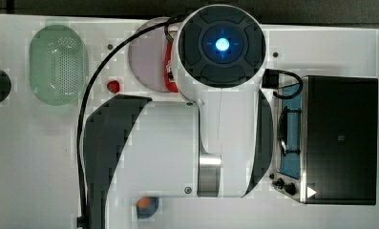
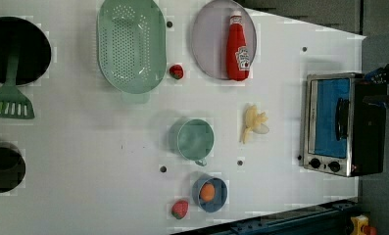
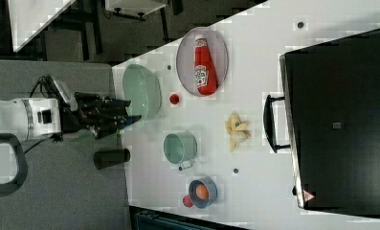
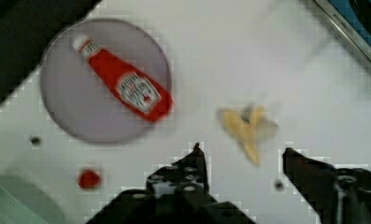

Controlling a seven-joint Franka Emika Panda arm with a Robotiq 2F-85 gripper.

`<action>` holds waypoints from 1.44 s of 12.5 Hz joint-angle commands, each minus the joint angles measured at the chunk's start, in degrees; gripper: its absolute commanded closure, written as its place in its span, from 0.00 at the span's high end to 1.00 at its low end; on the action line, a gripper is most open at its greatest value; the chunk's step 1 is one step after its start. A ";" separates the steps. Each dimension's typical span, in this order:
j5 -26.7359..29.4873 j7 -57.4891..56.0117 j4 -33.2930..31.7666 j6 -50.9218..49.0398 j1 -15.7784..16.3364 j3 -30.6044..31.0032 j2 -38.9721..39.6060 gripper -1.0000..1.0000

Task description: Pick Banana and place it in mug.

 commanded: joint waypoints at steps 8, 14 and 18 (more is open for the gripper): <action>0.44 -4.72 -19.18 1.41 -1.27 -1.98 -8.28 1.00; 0.30 -22.49 -32.48 28.87 -1.18 -1.27 2.97 1.00; -0.18 -41.40 -33.93 40.63 -1.15 -1.23 12.73 1.00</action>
